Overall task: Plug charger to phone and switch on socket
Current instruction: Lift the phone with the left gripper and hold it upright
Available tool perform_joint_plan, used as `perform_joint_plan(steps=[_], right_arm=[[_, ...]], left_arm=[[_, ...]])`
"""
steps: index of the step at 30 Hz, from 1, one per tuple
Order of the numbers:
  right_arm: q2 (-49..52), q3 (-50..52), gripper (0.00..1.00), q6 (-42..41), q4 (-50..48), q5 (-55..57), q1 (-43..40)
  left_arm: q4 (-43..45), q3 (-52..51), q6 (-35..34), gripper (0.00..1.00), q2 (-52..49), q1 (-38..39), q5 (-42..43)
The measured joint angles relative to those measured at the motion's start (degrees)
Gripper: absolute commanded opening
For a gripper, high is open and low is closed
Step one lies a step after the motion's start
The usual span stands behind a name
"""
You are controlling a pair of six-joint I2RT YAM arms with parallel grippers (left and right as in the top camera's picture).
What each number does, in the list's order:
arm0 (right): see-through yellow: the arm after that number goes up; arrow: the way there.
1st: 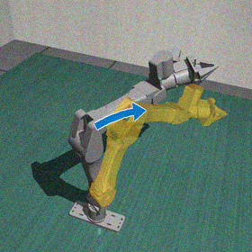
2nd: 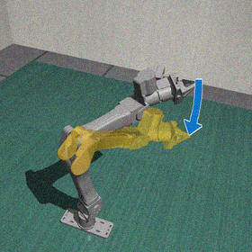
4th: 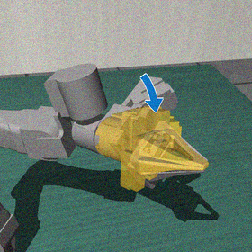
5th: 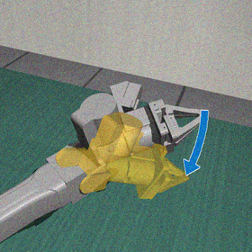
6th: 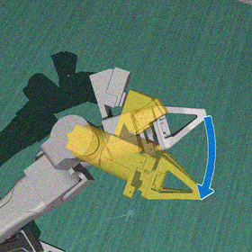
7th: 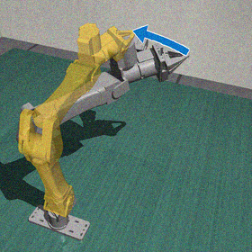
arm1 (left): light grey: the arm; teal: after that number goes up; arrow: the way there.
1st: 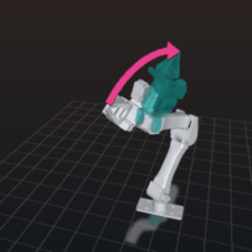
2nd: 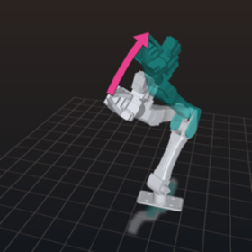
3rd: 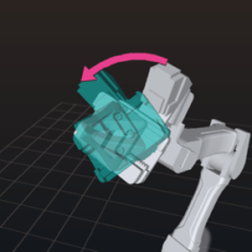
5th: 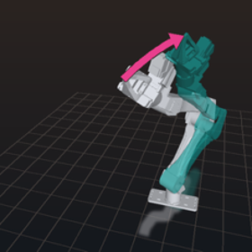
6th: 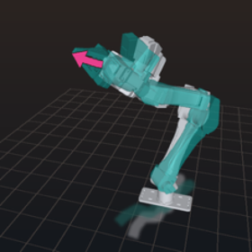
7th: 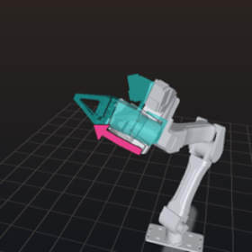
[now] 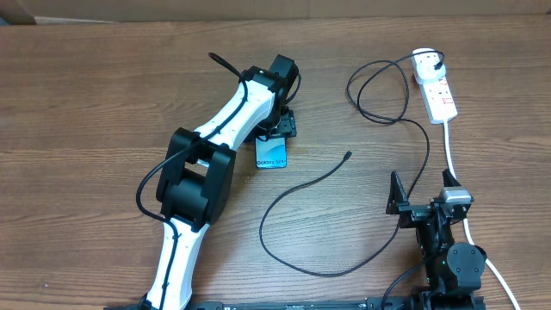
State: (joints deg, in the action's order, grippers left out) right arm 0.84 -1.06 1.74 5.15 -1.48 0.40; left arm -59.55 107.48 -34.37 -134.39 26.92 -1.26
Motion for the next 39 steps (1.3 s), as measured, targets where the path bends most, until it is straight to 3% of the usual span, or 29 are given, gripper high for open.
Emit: perform_joint_plan(steps=[19, 30, 39], right_arm=[[0.0, 0.0, 1.00, 0.0, 0.0, 0.0, 0.0], [0.0, 0.0, 1.00, 0.0, 0.0, 0.0, 0.0], [0.0, 0.0, 1.00, 0.0, 0.0, 0.0, 0.0]], left_arm=[[-0.3, 0.2, 0.0, 0.76, 0.0, 0.1, 0.0], [-2.1, 0.4, 0.0, 0.68, 0.0, 0.1, 1.1], [-3.3, 0.5, 0.0, 0.73, 0.0, 0.1, 2.0]])
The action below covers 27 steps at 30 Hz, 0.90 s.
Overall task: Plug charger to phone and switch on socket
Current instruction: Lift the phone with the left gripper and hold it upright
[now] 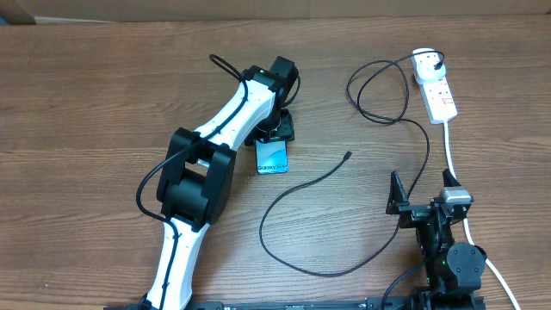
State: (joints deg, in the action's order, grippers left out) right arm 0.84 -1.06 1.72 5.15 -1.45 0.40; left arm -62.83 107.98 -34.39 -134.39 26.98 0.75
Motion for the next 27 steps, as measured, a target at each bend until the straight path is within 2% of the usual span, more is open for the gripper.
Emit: perform_joint_plan(steps=[11, 27], right_arm=[[0.0, 0.0, 1.00, 0.0, 0.0, 0.0, 0.0], [0.0, 0.0, 1.00, 0.0, 0.0, 0.0, 0.0]], left_arm=[[-0.8, 0.2, 0.0, 0.72, -0.1, 0.0, 0.3], [-10.9, 8.6, 0.0, 0.70, -3.5, -0.1, 4.3]])
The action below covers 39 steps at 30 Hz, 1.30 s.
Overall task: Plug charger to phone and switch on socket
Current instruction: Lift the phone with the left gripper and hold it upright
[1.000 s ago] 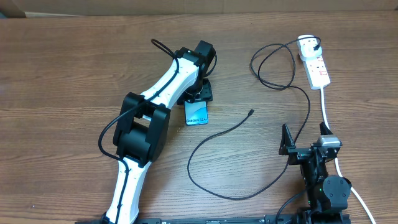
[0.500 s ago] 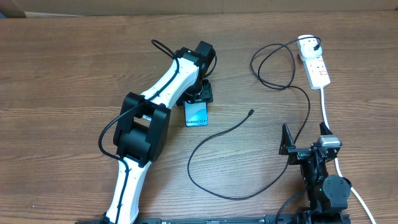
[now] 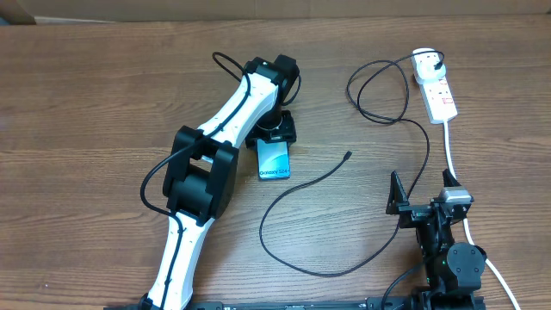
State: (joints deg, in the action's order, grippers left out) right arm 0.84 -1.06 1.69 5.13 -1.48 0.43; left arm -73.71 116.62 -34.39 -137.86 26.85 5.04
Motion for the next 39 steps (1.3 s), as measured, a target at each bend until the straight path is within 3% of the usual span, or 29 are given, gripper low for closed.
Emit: perform_joint_plan(steps=[7, 12, 23, 27, 29, 39], right_arm=[[0.0, 0.0, 1.00, 0.0, 0.0, 0.0, 0.0], [0.0, 0.0, 1.00, 0.0, 0.0, 0.0, 0.0], [0.0, 0.0, 1.00, 0.0, 0.0, 0.0, 0.0], [0.0, 0.0, 1.00, 0.0, 0.0, 0.0, 0.0], [0.0, 0.0, 1.00, 0.0, 0.0, 0.0, 0.0], [0.0, 0.0, 1.00, 0.1, 0.0, 0.0, 0.0]], left_arm=[[-1.4, 0.5, 0.0, 0.69, 0.0, -1.9, 7.0], [-1.9, 0.6, 0.5, 0.68, 0.0, -4.9, 17.3], [-1.9, 0.5, 4.6, 0.68, 0.0, -12.1, 53.1], [-2.0, 0.6, 4.7, 0.56, 0.0, -13.8, 68.3], [-3.1, 0.7, 4.4, 0.58, 0.0, -14.2, 73.1], [-6.2, 0.7, 2.9, 0.62, 0.0, -15.8, 81.2]])
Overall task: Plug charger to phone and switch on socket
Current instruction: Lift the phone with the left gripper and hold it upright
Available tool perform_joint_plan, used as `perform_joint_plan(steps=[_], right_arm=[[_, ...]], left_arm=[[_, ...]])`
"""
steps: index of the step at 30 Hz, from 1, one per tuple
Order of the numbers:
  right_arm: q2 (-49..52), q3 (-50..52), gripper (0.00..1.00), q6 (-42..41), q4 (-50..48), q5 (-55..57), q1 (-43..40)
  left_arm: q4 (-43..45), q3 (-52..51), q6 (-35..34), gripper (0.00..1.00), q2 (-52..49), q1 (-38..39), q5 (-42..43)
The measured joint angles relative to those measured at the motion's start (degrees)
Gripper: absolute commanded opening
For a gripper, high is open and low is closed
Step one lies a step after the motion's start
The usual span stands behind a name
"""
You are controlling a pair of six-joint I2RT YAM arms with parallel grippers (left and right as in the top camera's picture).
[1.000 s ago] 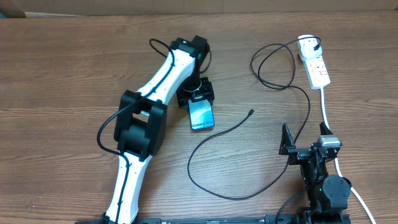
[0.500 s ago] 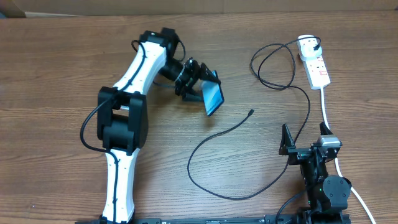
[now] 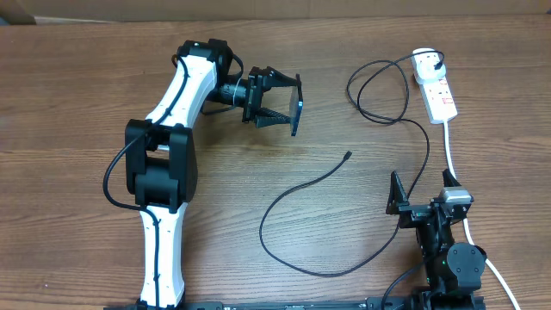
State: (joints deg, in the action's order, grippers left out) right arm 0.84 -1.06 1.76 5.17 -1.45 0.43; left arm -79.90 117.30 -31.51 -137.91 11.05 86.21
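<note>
My left gripper (image 3: 293, 102) hangs over the table's upper middle, pointing right. It is shut on the phone (image 3: 297, 105), which shows edge-on as a dark strip lifted off the wood. The black charger cable (image 3: 297, 194) curves across the table, and its free connector tip (image 3: 347, 155) lies to the lower right of the phone, apart from it. Its other end is plugged into the white socket strip (image 3: 437, 89) at the far right. My right gripper (image 3: 422, 196) rests at the bottom right, fingers spread with nothing between them.
A white lead (image 3: 451, 151) runs from the socket strip down past the right arm's base. The cable makes a loop (image 3: 379, 90) left of the strip. Cardboard (image 3: 258, 7) lines the table's far edge.
The phone lay flat on the table below the left gripper. Now the left arm has swung up and left, and the phone is off the table, held edge-on in the gripper.
At first the left gripper stood at the top end of the phone lying on the table. Over the following moments the phone sat slightly lower and to the right, with the gripper at it. Now it is lifted. Cable and right arm have not moved.
</note>
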Motion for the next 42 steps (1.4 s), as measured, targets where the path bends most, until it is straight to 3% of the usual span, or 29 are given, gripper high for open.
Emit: perform_joint_plan(steps=[7, 42], right_arm=[[0.0, 0.0, 1.00, 0.0, 0.0, 0.0, 0.0], [0.0, 0.0, 1.00, 0.0, 0.0, 0.0, 0.0]], left_arm=[[-5.4, 0.1, -0.2, 0.63, 0.0, -1.3, 0.8], [-5.6, 0.1, 4.6, 0.62, 0.0, -2.4, 0.8]])
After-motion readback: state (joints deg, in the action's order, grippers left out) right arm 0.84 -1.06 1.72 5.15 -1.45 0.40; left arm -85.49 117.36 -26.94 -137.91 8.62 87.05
